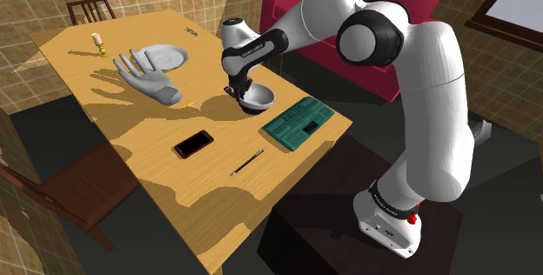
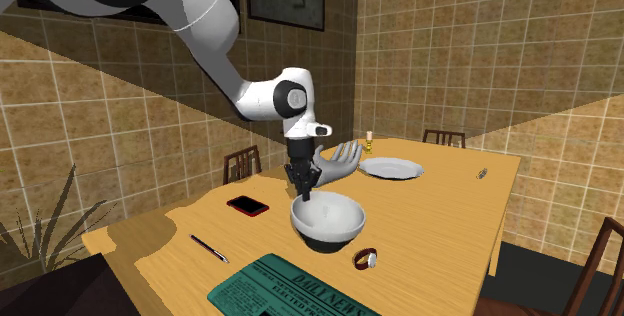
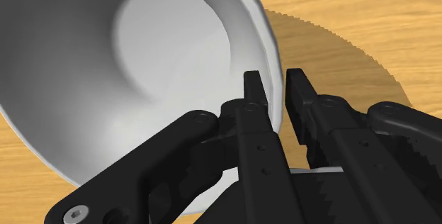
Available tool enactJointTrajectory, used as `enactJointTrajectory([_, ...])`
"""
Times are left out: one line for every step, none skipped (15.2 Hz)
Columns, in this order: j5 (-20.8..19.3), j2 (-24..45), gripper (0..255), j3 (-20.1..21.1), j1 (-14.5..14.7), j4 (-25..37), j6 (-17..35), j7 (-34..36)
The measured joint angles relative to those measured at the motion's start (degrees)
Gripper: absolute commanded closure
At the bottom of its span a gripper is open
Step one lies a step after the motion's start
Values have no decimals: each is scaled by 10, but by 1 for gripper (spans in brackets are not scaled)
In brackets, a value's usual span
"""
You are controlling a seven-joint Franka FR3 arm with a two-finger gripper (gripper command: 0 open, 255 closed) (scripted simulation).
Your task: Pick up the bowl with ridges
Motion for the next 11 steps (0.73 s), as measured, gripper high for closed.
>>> enactJointTrajectory([0,-4,255,0,0,1,-5,-1])
enactJointTrajectory([1,-7,255,0,0,2,-9,-2])
enactJointTrajectory([1,-14,255,1,0,0,-14,-2])
enactJointTrajectory([2,-18,255,1,-1,0,-19,-3])
enactJointTrajectory([2,-23,255,1,0,3,-25,-3])
enactJointTrajectory([2,-28,255,1,0,2,-30,-4])
enactJointTrajectory([3,-31,255,2,0,4,-35,-4])
enactJointTrajectory([3,-34,255,2,0,8,-42,-5])
enactJointTrajectory([3,-39,255,2,-1,8,-47,-6])
enactJointTrajectory([4,-44,255,2,0,6,-51,-6])
enactJointTrajectory([4,-46,255,2,-1,9,-55,-7])
